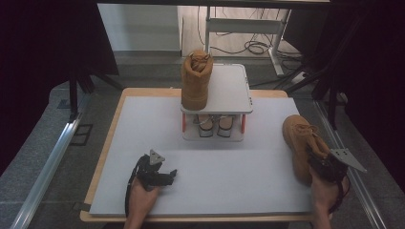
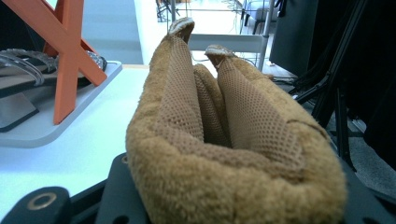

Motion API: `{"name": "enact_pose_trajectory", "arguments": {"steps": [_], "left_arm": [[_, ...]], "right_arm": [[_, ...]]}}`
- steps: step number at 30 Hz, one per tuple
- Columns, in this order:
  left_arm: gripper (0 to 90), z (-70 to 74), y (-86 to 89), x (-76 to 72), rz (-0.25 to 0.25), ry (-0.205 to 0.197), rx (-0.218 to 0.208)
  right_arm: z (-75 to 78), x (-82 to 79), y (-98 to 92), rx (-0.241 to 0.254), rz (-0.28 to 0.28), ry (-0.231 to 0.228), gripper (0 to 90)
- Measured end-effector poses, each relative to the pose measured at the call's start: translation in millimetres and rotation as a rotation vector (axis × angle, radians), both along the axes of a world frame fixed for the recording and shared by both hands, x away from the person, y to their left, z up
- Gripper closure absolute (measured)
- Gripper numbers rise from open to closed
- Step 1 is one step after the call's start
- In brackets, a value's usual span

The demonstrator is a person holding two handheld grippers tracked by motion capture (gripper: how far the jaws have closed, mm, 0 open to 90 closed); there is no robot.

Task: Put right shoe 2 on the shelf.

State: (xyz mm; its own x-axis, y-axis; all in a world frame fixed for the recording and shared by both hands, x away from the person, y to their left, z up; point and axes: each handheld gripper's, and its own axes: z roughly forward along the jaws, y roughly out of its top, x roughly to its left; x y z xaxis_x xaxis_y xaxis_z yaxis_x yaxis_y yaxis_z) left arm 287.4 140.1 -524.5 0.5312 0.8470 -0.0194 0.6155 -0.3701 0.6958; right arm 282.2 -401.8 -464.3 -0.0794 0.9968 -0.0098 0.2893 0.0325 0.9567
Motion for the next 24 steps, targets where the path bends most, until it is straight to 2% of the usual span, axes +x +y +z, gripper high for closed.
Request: {"name": "enact_pose_trajectory", "arguments": {"steps": [9, 21, 24], "left_arm": [[12.8, 0.0, 0.0, 0.0, 0.0, 0.0, 0.0], [12.8, 0.0, 0.0, 0.1, 0.0, 0.001, 0.0], [12.8, 0.0, 0.1, 0.1, 0.0, 0.001, 0.0]], "right_arm": [[12.0, -5.3, 1.1, -0.001, 0.014, -0.009, 55.1], [37.6, -10.4, 16.2, -0.013, 0.057, -0.064, 55.4], [42.8, -9.6, 19.2, -0.001, 0.068, -0.078, 55.5]]}}
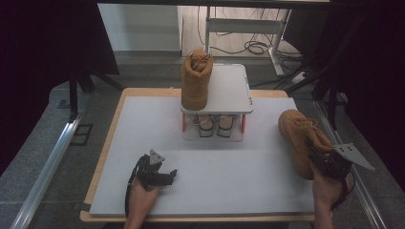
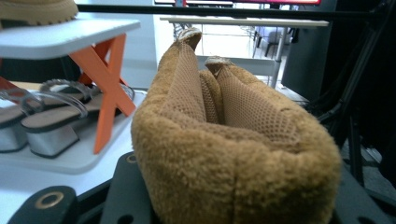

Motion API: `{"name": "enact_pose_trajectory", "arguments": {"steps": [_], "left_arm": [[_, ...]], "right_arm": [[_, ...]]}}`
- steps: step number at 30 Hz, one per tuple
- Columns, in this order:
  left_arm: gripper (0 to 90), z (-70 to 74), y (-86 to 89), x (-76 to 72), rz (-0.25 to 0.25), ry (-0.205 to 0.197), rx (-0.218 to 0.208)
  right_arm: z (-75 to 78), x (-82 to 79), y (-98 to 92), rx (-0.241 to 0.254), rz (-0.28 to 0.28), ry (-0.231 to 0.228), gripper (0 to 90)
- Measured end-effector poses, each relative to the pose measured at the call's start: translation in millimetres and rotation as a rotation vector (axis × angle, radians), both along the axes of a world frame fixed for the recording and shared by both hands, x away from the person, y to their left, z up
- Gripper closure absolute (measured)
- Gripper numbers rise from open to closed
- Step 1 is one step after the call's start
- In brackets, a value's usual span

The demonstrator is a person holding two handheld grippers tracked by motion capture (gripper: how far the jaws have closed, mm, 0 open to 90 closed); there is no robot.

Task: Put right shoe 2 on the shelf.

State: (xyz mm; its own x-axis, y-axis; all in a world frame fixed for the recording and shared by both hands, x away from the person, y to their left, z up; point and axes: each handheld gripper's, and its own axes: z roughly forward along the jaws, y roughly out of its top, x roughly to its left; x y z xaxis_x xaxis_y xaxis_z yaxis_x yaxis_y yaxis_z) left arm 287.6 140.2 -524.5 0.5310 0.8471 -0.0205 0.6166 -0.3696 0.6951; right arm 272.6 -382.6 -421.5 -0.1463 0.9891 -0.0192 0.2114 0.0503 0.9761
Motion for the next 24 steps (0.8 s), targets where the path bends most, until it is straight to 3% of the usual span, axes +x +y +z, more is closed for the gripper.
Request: {"name": "enact_pose_trajectory", "arguments": {"steps": [14, 24], "left_arm": [[12.8, 0.0, 0.0, 0.0, 0.0, 0.0, 0.0], [12.8, 0.1, 0.1, 0.0, 0.0, 0.002, 0.0]], "right_arm": [[20.3, 7.9, 18.0, 0.02, 0.044, -0.052, 55.3], [41.1, 14.4, 29.7, 0.005, 0.066, -0.092, 55.3]]}}
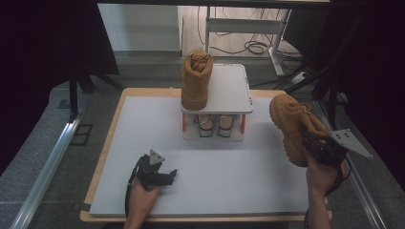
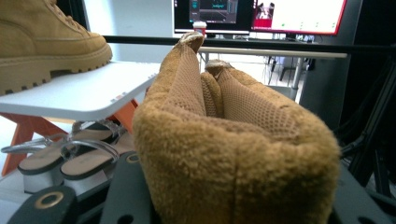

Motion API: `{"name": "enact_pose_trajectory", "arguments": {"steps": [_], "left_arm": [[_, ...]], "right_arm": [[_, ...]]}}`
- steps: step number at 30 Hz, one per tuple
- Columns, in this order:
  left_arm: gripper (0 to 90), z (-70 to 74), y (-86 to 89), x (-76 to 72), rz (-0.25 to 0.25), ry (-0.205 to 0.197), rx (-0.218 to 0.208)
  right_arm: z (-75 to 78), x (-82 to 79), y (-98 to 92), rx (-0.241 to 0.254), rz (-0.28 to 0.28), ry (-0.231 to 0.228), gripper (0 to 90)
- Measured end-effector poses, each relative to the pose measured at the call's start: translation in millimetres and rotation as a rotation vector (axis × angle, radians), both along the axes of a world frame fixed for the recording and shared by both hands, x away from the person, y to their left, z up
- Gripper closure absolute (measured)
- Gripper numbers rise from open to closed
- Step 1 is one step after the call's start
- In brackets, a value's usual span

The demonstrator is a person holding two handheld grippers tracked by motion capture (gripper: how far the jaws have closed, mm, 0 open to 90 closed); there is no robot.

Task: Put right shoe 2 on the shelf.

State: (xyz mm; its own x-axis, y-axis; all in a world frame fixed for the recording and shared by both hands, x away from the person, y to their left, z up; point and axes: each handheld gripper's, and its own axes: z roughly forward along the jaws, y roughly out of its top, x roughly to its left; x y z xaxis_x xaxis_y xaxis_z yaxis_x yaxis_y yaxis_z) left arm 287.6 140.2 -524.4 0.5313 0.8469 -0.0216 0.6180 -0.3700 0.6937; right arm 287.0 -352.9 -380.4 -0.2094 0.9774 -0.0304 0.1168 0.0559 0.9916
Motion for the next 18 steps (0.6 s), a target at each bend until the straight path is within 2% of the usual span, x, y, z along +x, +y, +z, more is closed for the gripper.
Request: {"name": "enact_pose_trajectory", "arguments": {"steps": [18], "left_arm": [[12.8, -0.3, -0.2, 0.2, 0.002, -0.003, -0.005]], "right_arm": [[35.4, 16.4, 22.4, -0.008, 0.036, -0.055, 55.2]]}}
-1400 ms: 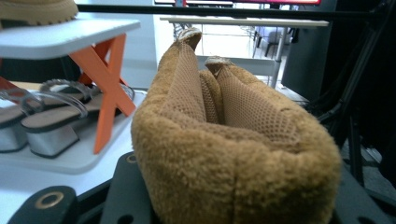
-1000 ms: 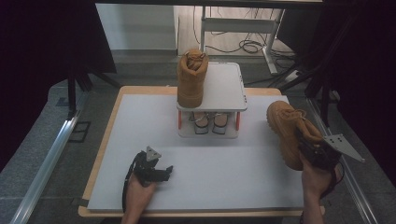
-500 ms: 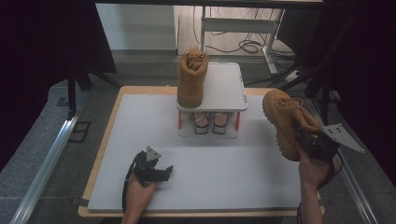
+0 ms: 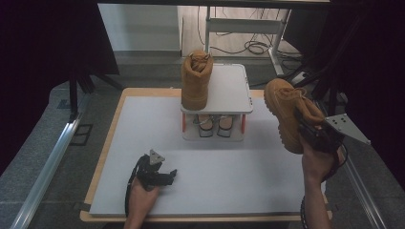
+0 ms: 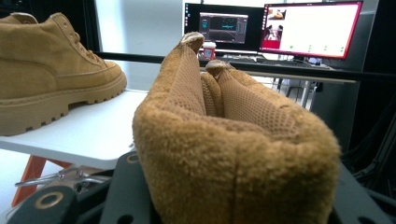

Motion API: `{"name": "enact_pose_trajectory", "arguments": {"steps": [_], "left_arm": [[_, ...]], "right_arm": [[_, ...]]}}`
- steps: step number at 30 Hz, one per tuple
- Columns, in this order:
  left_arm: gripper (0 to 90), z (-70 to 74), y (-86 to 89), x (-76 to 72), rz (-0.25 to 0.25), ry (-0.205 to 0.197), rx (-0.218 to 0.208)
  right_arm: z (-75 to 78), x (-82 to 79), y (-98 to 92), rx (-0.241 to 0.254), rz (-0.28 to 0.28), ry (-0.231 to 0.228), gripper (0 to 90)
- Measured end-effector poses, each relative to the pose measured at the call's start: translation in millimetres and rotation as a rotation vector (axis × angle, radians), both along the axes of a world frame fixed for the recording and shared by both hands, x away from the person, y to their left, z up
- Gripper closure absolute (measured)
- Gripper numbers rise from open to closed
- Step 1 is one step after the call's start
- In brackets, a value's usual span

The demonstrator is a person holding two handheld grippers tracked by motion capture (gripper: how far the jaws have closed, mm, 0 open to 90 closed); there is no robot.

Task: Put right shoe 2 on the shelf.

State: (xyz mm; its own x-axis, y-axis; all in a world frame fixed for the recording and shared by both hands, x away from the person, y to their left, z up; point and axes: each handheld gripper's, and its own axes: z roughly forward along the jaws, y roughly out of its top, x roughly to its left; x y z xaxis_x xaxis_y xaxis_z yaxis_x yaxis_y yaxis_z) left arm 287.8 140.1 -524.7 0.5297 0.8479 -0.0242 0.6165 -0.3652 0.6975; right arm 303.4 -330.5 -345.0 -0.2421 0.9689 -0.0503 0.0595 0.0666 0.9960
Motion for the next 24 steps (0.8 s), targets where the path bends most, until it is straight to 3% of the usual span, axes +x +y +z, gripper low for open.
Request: {"name": "enact_pose_trajectory", "arguments": {"steps": [24], "left_arm": [[12.8, 0.0, 0.3, 0.1, -0.002, -0.001, 0.003]], "right_arm": [[27.9, 28.0, 37.1, -0.015, 0.084, -0.01, 54.8]]}}
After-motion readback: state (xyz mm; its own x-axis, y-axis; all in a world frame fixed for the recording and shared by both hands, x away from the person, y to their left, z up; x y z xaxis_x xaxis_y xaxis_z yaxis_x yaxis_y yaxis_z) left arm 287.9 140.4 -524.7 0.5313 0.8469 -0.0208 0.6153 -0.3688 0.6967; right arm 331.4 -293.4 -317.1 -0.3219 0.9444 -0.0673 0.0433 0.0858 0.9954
